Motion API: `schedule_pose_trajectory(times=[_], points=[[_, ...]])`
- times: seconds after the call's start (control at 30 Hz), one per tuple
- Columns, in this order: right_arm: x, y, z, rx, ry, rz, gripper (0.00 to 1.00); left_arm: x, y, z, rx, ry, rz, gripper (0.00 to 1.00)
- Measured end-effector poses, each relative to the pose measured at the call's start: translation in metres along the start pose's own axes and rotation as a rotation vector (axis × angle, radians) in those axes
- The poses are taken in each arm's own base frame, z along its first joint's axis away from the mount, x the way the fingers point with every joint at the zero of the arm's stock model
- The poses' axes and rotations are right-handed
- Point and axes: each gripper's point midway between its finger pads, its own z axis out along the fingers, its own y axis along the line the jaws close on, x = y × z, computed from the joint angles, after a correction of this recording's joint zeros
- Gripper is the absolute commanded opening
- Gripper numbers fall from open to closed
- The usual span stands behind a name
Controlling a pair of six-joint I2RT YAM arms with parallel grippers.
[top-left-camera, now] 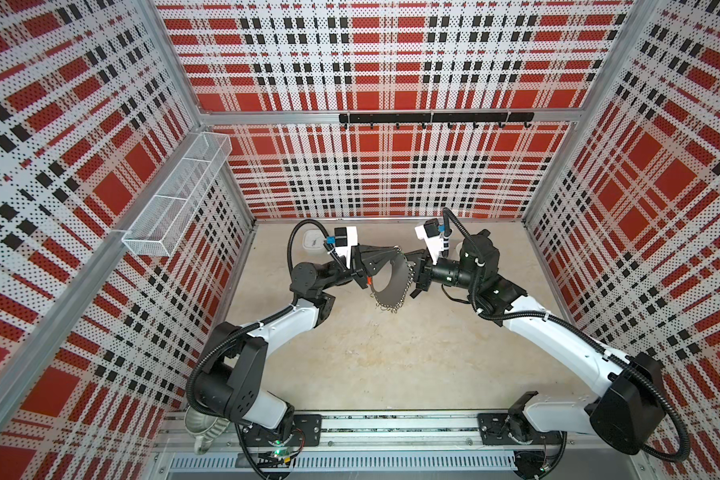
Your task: Put the keys on the keyring
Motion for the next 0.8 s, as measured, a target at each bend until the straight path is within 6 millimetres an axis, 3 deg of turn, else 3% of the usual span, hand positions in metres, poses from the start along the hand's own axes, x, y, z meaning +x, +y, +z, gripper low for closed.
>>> schedule_pose_trajectory(times=[0.23, 0.63, 0.8], points=[[0.002, -0.01, 0.0, 0.085, 0.014, -0.025, 0.0, 0.003, 0.004, 0.0, -0.012, 0.002, -0.015, 0.0], [-0.015, -0.019, -0.031, 0.276, 0.072, -0.162, 0.0, 0.011, 0.006, -0.002, -0.014, 0.03, -0.035, 0.0], [-0.01, -0.023, -0.036, 0.303, 0.111, -0.186, 0.0, 0.016, 0.007, -0.003, -0.019, 0.048, -0.037, 0.0]])
